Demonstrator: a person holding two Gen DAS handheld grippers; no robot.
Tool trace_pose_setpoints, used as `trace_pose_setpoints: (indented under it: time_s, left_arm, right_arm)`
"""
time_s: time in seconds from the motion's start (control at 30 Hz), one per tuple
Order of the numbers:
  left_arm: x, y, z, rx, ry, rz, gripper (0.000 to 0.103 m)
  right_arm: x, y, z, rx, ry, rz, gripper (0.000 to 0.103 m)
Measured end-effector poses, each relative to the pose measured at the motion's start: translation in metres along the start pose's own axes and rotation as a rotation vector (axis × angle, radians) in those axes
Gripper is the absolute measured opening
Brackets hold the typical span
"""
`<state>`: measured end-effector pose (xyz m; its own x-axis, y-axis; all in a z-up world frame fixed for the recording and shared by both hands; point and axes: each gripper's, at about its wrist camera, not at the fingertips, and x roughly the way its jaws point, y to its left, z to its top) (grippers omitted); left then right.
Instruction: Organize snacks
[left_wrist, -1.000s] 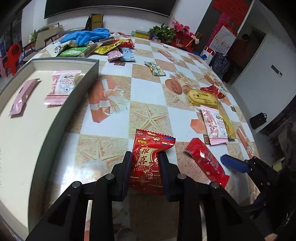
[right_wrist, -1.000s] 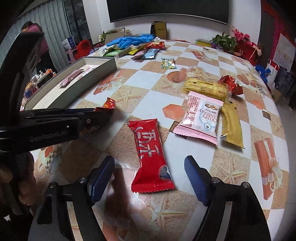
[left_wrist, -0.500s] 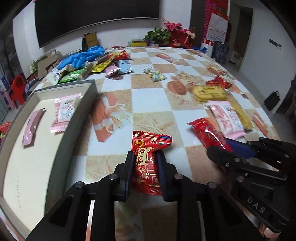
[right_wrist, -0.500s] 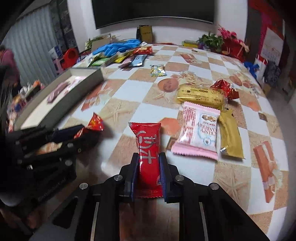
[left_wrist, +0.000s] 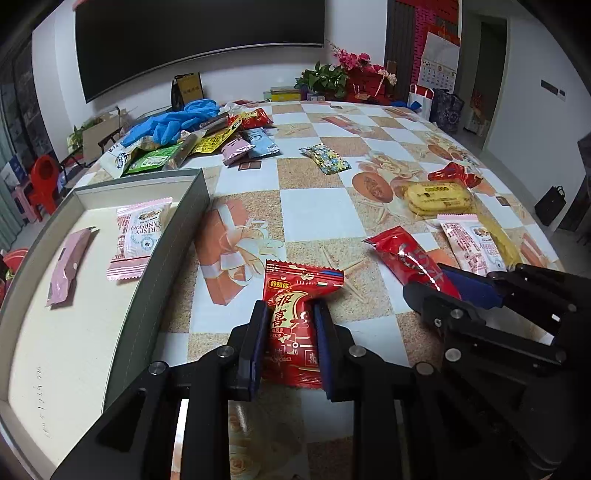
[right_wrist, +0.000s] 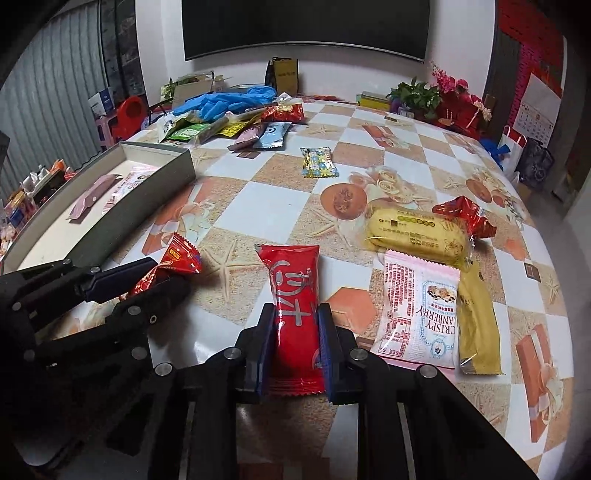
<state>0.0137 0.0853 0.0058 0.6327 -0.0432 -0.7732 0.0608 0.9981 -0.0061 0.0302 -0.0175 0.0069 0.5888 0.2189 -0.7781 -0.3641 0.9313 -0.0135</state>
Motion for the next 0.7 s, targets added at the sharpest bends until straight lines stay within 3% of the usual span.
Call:
trace_pose_setpoints:
  time_s: [0.3, 0.7]
  left_arm:
    - [-0.0016, 0.0080, -0.0005, -0.048, -0.005, -0.013, 0.027]
    - [0.0010, -0.0019, -0.0008, -0.003, -0.001, 0.044, 0.027]
  right_arm:
    - [-0.0008, -0.0052, 0.0005, 0.036, -0.003, 0.037, 0.022]
    - [-0.0031, -0.0011, -0.0021, 0.023, -0.001, 0.025, 0.022]
